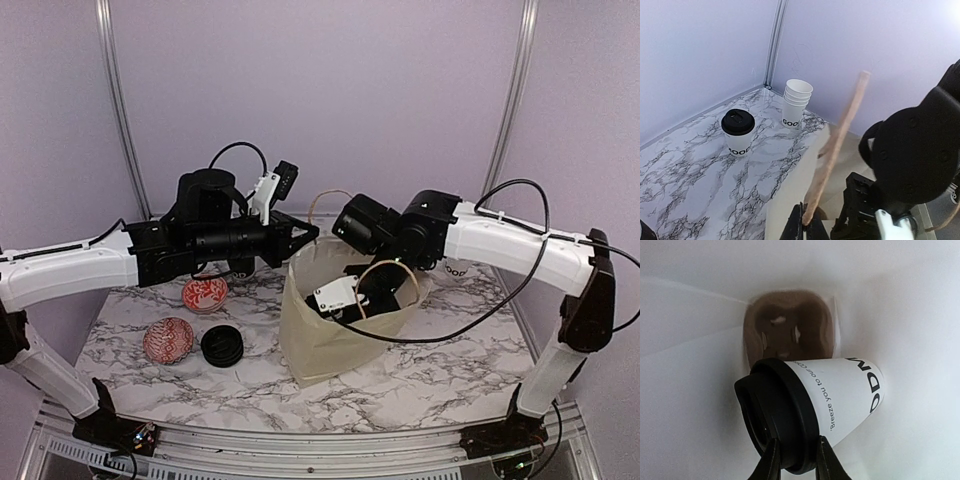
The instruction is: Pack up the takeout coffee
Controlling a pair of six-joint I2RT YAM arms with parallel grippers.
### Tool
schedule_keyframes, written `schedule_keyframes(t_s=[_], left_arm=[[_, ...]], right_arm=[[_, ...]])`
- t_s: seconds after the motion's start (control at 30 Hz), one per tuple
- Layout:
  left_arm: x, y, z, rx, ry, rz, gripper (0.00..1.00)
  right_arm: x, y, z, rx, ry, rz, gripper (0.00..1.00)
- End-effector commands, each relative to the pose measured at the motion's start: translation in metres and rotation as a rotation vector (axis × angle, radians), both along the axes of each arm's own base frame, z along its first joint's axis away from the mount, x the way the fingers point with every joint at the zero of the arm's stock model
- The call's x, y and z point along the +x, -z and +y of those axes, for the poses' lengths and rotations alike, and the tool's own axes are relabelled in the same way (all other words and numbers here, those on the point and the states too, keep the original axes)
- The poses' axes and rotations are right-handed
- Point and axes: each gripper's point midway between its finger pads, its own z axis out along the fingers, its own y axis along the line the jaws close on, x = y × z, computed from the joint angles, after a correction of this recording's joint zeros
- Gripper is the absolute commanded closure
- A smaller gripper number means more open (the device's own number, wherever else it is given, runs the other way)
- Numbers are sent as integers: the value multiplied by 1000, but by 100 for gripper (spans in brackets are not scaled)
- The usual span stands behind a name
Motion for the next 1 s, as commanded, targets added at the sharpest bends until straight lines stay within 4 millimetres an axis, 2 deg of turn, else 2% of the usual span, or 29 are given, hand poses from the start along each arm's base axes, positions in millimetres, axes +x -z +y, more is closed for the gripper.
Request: schedule_keyframes(t_s=[0.0,0.1,0.27,0.57,0.7,0.83,0.97], left_arm=[[13,-20,-4,-51,-7,-38,96],[15,-24,-3,-56,-8,-53,96],[20,-33,3,-58,-32,-89,95],[31,-36,18,-26,-82,-135,95],[38,-32,24,0,-105,-139,94],[53,-31,39,17,-186,-146,94],[65,-28,46,28,-230,-154,94]], right_arm=[[-21,-54,15,115,-78,60,89],[-25,-78,20,173,-88,64,89],[-29,-104,16,209,-93,43,91],[-29,-160,14,321,-71,-24,91],[-31,-176,9,360,-67,-49,91],[-31,-195,1,395,-48,-93,92],[-32,-227,-11,465,-20,-164,93]])
